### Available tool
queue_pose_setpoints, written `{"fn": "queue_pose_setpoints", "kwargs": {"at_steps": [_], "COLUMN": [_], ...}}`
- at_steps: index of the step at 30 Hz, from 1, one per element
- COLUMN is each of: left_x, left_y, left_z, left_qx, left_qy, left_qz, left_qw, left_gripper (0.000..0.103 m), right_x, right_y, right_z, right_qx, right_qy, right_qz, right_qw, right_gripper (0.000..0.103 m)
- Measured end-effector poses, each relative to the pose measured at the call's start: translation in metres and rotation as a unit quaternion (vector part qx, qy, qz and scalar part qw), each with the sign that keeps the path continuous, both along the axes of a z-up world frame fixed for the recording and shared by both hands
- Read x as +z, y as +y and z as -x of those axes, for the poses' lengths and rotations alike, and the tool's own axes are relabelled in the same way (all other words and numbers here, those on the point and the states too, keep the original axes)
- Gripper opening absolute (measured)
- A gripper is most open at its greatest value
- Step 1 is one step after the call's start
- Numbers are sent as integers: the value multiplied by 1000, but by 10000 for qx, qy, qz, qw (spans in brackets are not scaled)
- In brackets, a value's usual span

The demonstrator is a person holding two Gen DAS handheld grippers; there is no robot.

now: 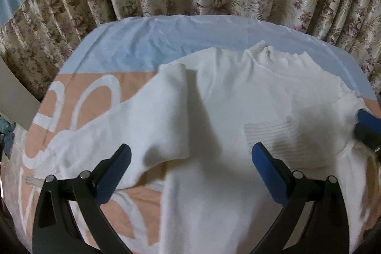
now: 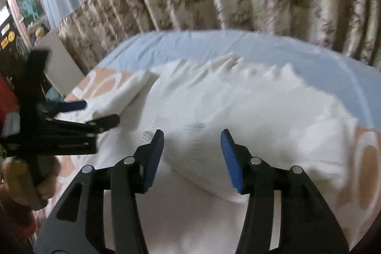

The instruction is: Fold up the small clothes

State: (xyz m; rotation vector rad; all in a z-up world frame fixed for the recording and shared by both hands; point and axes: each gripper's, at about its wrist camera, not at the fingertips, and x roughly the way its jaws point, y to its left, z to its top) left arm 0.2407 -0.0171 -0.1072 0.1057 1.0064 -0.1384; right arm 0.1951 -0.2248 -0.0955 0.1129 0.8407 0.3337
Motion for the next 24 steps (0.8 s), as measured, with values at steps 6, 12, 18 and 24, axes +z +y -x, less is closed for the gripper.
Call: {"fn": "queue_pose_setpoints", "kwargs": {"at_steps": [6,12,18,24], "left_x": [-15,-36,-42,-35], "left_y": [-36,-76,-88,-93], "left_z": [-3,0,3,4], "left_qx": [-246,-565,-721,-922], "left_qy": [244,383,364,312], "left_qz": [497,300,189,338], "left_qw": [9982,9972,9966,9947], "left_gripper": [101,86,64,24], "right_x": [21,16,7,7], "right_y": [-52,-76,-84,-93], "right_z": [25,39,44,51], "right_qx": [-712,-1096,-1160,-1296], "right_qy": [-333,-519,-498,-573], "right_qz": [131,112,112,89], "right_qw": [9968,9926,9919,9899], "right_gripper": [51,54,54,54]}}
